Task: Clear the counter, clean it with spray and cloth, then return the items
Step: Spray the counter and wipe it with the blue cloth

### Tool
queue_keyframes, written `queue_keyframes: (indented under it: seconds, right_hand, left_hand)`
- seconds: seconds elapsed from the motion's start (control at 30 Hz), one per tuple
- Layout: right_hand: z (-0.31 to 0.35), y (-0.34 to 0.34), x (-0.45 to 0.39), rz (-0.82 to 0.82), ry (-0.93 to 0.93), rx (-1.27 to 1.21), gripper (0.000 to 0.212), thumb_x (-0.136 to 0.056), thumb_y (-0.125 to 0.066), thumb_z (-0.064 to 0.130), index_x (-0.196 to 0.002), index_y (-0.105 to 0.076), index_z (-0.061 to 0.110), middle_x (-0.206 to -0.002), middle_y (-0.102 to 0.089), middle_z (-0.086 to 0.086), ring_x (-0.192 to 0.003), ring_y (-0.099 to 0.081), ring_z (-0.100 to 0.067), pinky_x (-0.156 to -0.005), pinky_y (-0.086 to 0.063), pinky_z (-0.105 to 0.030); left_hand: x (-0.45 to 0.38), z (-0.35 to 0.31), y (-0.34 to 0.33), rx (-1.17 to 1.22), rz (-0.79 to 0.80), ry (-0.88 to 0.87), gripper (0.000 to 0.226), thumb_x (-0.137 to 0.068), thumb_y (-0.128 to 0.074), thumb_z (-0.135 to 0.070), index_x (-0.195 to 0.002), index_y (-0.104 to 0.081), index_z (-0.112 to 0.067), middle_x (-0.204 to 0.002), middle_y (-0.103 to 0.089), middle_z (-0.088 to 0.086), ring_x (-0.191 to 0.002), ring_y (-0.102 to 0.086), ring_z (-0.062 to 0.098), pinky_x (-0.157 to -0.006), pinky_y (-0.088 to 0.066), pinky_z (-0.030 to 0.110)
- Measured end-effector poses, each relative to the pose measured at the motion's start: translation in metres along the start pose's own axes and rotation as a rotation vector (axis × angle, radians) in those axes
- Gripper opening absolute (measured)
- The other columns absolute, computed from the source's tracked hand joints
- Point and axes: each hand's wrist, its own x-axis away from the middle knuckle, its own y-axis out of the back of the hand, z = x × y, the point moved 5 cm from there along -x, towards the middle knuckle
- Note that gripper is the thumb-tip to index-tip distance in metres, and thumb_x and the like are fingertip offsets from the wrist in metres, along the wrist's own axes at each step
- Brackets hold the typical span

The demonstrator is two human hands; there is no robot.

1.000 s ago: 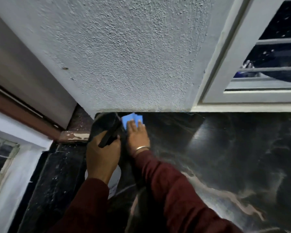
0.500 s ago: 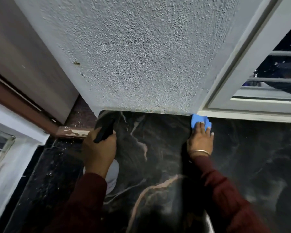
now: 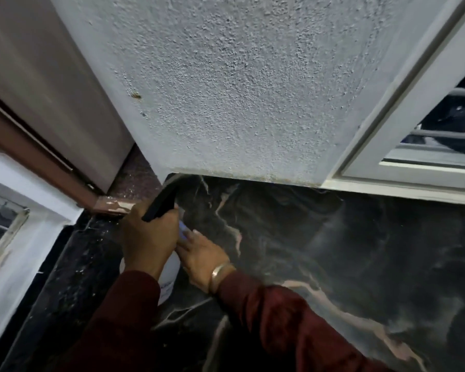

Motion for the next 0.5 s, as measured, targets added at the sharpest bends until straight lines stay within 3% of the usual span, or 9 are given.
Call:
queue_keyframes:
  seconds: [0.07,0.13,0.2,0.27,0.37,0.43,0.5]
  right_hand:
    - [-0.045,0.018,0.046,-0.109,-0.135,0.007,0.048,-0.088,-0.047,0.025,-0.134,-0.052,0.014,-0.139,-0.053,-0.004,-0.128,-0.049,-0.027,-0.107,-0.036,-0.043]
    - [-0.114,0.045,0.093,-0.198,-0.422,0.01,0.047,-0.084,-0.046,0.023,-0.129,-0.056,0.011,-0.132,-0.058,-0.008,-0.12,-0.057,-0.03,-0.101,-0.041,-0.048]
    - [-0.187,0.07,0.163,-0.248,-0.724,0.059,0.048,-0.084,-0.046,0.021,-0.129,-0.053,0.008,-0.133,-0.057,-0.014,-0.121,-0.054,-0.035,-0.102,-0.039,-0.051]
    - [-0.245,0.093,0.247,-0.263,-0.982,0.087,0.052,-0.084,-0.038,0.023,-0.13,-0.051,0.004,-0.134,-0.054,-0.02,-0.125,-0.05,-0.039,-0.102,-0.035,-0.055]
    - [-0.275,0.11,0.326,-0.308,-1.277,0.035,0.051,-0.083,-0.044,0.016,-0.131,-0.047,-0.002,-0.136,-0.049,-0.026,-0.129,-0.042,-0.042,-0.103,-0.032,-0.057]
    - [-0.255,0.098,0.323,-0.336,-1.209,0.102,0.054,-0.078,-0.047,0.016,-0.127,-0.051,-0.006,-0.128,-0.054,-0.029,-0.118,-0.05,-0.05,-0.096,-0.041,-0.056]
    - [-0.216,0.073,0.29,-0.252,-0.942,0.066,0.06,-0.074,-0.061,0.017,-0.131,-0.051,0.0,-0.132,-0.055,-0.021,-0.116,-0.053,-0.046,-0.098,-0.042,-0.05]
  left_hand:
    - [0.004,-0.008,-0.012,0.024,0.023,0.014,0.021,-0.072,-0.068,-0.037,-0.078,-0.075,-0.018,-0.073,-0.072,0.006,-0.08,-0.07,0.032,-0.078,-0.059,0.045]
    - [0.015,-0.02,-0.028,0.068,0.066,0.025,0.017,-0.072,-0.069,-0.037,-0.083,-0.076,-0.025,-0.077,-0.073,0.01,-0.081,-0.07,0.034,-0.08,-0.059,0.048]
    - [0.032,-0.034,-0.046,0.064,0.115,-0.03,0.009,-0.082,-0.071,-0.023,-0.079,-0.075,-0.015,-0.076,-0.071,0.017,-0.076,-0.067,0.033,-0.075,-0.056,0.044]
    - [0.048,-0.043,-0.066,0.055,0.154,-0.105,0.017,-0.086,-0.068,-0.017,-0.076,-0.071,-0.005,-0.075,-0.068,0.025,-0.066,-0.062,0.031,-0.066,-0.051,0.039]
    - [0.072,-0.055,-0.099,0.045,0.193,-0.141,0.021,-0.083,-0.065,-0.024,-0.078,-0.07,-0.004,-0.074,-0.068,0.025,-0.067,-0.064,0.041,-0.064,-0.056,0.049]
    - [0.094,-0.066,-0.127,0.009,0.235,-0.179,0.02,-0.084,-0.065,-0.02,-0.08,-0.069,-0.001,-0.074,-0.067,0.027,-0.069,-0.064,0.045,-0.064,-0.055,0.054]
    - [0.119,-0.081,-0.154,-0.011,0.263,-0.222,0.017,-0.085,-0.065,-0.015,-0.08,-0.07,0.001,-0.072,-0.068,0.025,-0.069,-0.064,0.044,-0.066,-0.054,0.054]
